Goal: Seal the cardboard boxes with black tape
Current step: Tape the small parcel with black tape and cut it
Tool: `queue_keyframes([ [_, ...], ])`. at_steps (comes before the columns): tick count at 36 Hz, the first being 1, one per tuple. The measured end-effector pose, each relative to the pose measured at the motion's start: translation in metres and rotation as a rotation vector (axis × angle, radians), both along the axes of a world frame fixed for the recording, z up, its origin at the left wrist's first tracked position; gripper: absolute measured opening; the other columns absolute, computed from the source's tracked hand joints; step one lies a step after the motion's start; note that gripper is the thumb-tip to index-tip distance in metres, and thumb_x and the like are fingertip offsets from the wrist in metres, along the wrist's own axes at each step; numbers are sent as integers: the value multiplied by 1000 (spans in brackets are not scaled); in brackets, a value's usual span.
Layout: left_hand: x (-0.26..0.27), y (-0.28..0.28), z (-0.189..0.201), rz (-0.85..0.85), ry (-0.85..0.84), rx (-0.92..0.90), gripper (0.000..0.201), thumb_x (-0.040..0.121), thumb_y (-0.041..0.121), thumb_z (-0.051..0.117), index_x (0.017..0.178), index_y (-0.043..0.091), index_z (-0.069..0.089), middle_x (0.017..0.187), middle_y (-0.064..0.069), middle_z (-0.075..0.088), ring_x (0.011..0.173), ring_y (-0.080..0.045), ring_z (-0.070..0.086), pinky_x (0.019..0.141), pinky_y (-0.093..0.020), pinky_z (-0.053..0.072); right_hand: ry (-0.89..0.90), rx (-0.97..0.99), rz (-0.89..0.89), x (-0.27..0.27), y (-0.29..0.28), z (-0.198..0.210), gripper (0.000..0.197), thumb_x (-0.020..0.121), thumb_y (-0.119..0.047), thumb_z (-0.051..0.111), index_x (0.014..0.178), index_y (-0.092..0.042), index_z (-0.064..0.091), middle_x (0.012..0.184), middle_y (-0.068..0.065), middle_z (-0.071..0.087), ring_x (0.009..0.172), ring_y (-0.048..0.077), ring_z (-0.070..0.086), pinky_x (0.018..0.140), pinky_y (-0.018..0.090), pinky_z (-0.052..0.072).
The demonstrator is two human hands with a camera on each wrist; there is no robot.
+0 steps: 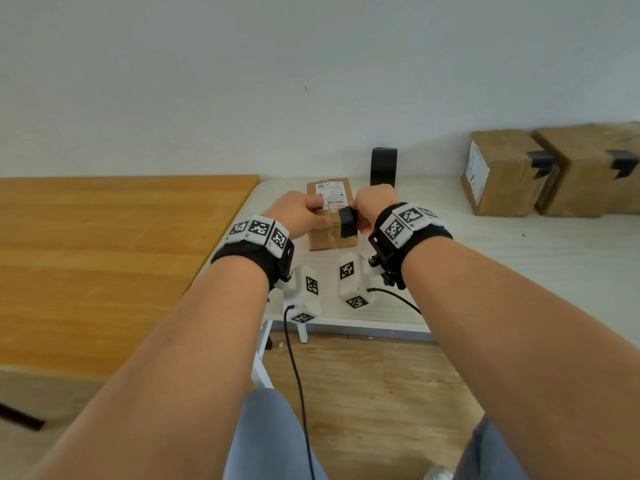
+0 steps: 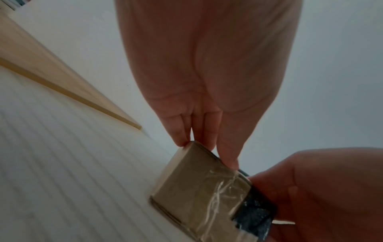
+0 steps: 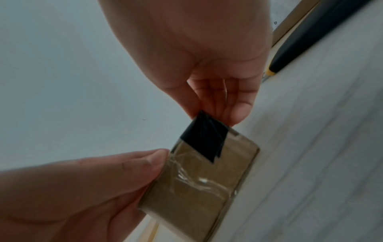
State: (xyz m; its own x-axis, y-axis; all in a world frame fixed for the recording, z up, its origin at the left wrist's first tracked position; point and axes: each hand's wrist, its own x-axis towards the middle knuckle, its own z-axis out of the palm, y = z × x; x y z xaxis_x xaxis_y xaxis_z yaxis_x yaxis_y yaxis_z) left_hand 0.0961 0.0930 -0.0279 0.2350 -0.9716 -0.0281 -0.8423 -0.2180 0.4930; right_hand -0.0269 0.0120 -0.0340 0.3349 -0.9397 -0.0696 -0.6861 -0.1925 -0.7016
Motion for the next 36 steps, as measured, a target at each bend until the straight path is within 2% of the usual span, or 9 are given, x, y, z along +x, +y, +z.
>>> queue_keyframes([
  [2, -1, 0, -1, 5, 7, -7, 50, 91, 28, 61, 138, 16, 49, 141, -2, 50, 123, -18, 50, 93, -21, 31, -68, 91, -2, -2, -7, -5, 23, 93, -17, 56, 113, -8, 63, 91, 2, 70, 93, 20, 65, 86, 27, 53],
  [5, -1, 0, -2, 28, 21, -35, 51, 89, 26, 63, 137, 14, 50, 138, -2, 53, 117, -16, 52, 94, -23, 33, -330, 302, -60, -5, -14, -16, 20, 92, -15, 55, 111, -14, 60, 63, -2, 70, 72, 17, 64, 50, 20, 54],
  [9, -2, 0, -3, 75, 57, -62, 54, 86, 29, 66, 137, 16, 51, 137, -2, 54, 123, -19, 51, 94, -25, 35, -327, 311, -50, -10, -12, -16, 17, 91, -15, 60, 104, -4, 62, 98, 13, 70, 73, 22, 67, 67, 32, 59],
  [12, -2, 0, -7, 117, 111, -25, 47, 86, 31, 65, 129, 14, 56, 130, -4, 59, 115, -21, 57, 95, -26, 42, -269, 268, -17, -16, -9, -16, 19, 90, -16, 64, 99, 0, 62, 96, 13, 71, 75, 24, 71, 72, 35, 60],
  [16, -6, 2, -11, 181, 192, -43, 46, 85, 34, 66, 122, 7, 57, 115, -8, 65, 100, -26, 64, 92, -43, 52, -255, 251, 78, -26, -7, -19, 32, 86, -19, 70, 109, 2, 64, 100, 14, 71, 84, 24, 73, 81, 39, 59],
  [21, -10, 6, -11, 203, 140, -56, 31, 86, 40, 63, 86, 10, 67, 91, -10, 70, 87, -27, 69, 73, -33, 52, -138, 170, 161, -30, 3, -17, 32, 82, -21, 74, 107, -2, 69, 98, 10, 73, 87, 19, 71, 85, 37, 58],
  [27, -14, 10, -12, 213, 108, -46, 43, 85, 44, 62, 96, 2, 70, 89, -12, 70, 87, -30, 69, 72, -34, 49, 19, -18, 155, -30, 12, -19, 20, 79, -15, 73, 97, -7, 73, 87, 9, 74, 85, 20, 72, 83, 37, 58],
  [32, -15, 14, -14, 216, 120, -79, 26, 86, 41, 63, 79, 18, 57, 100, -12, 69, 91, -27, 67, 89, -44, 53, 87, -88, 151, -35, 15, -17, 17, 79, -23, 73, 88, -9, 75, 80, 3, 75, 79, 15, 71, 81, 33, 58],
  [36, -20, 14, -13, 221, 89, -127, 24, 86, 39, 61, 90, 16, 57, 95, -7, 67, 84, -23, 64, 73, -33, 52, 72, -98, 135, -38, 16, -17, 17, 81, -24, 71, 86, -8, 77, 82, 4, 75, 83, 18, 72, 82, 34, 58],
])
